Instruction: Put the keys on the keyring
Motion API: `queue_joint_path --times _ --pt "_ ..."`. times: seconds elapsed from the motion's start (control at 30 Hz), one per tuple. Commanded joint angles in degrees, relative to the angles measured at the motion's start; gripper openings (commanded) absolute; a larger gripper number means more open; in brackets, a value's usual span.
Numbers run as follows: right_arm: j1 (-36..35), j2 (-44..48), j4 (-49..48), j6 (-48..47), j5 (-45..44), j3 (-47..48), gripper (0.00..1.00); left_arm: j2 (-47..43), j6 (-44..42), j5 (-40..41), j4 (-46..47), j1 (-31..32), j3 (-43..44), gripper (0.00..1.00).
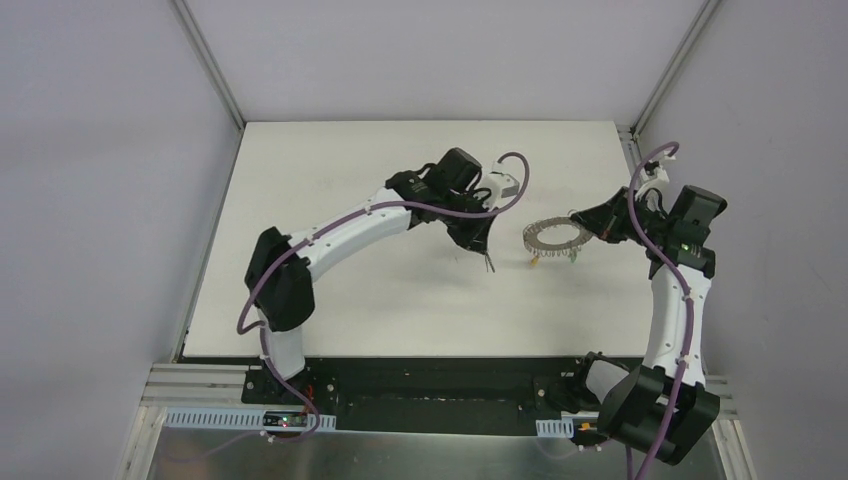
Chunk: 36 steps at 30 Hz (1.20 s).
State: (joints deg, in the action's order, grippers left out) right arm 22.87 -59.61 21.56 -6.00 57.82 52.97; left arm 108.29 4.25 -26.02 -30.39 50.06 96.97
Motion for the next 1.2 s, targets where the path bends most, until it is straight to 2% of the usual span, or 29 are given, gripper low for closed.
queue_joint_path --times 0.0,0.13,0.4,0.63,0.93,1.17 --pt "-4.36 -0.74 3.04 -9.54 7.28 5.3 0.0 -8.35 -13.76 -6.7 -6.52 -1.44 -1.82 0.0" --pt "-12.68 -1.81 5.42 -15.64 7.73 7.9 0.0 -14.11 -21.33 -7.92 -11.86 -2.96 -3.09 0.0" --pt "-32.09 -9.3 8.53 -19.3 8.82 15.88 0.0 -22.82 -34.13 -10.31 -23.74 -3.17 0.86 0.0" --pt "-42.0 -14.98 9.51 -17.86 12.64 23.12 0.0 -25.99 -39.4 -9.05 -28.11 -3.15 5.77 0.0" --pt "-48.01 -19.05 10.3 -16.28 19.05 27.04 0.0 -26.73 -47.5 -6.99 -31.56 -3.49 7.58 0.0" --pt "-49.54 -19.8 3.53 -9.61 23.64 24.27 0.0 -25.49 -49.91 -5.91 -31.74 -3.49 10.13 0.0"
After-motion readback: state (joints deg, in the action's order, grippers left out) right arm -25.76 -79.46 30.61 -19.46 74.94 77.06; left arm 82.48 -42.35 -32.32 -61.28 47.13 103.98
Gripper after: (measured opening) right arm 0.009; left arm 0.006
